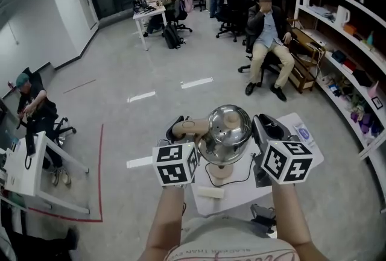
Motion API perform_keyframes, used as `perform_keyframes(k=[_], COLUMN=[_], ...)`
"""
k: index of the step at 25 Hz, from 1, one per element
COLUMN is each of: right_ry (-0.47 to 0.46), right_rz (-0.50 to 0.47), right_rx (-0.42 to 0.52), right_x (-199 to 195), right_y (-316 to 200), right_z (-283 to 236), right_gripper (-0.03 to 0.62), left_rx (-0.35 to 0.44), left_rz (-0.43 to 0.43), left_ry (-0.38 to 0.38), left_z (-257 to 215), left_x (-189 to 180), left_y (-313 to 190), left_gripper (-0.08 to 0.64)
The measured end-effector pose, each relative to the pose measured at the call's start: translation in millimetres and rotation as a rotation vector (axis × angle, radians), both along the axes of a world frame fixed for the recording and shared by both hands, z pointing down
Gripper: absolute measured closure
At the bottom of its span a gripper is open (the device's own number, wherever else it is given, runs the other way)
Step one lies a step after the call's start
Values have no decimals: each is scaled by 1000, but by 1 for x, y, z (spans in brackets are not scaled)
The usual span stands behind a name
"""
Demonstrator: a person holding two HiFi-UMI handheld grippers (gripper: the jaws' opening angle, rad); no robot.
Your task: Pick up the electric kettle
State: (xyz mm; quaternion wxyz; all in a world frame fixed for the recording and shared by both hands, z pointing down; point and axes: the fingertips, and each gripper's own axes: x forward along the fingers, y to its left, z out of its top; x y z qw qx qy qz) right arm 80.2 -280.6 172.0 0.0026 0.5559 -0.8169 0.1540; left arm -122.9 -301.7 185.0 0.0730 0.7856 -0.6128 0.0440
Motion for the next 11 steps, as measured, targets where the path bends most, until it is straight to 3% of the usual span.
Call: perform_keyframes(k=[11], right_ry=[-9], right_rz=[37], right_rx=[10], right_x=[4], right_y=[11], right_z=[2], right_gripper=[506], left_rx=[2], left_rz=[23], left_ry=[-4], left_z=[2], left_x=[4], left_y=[5], left_gripper=[503])
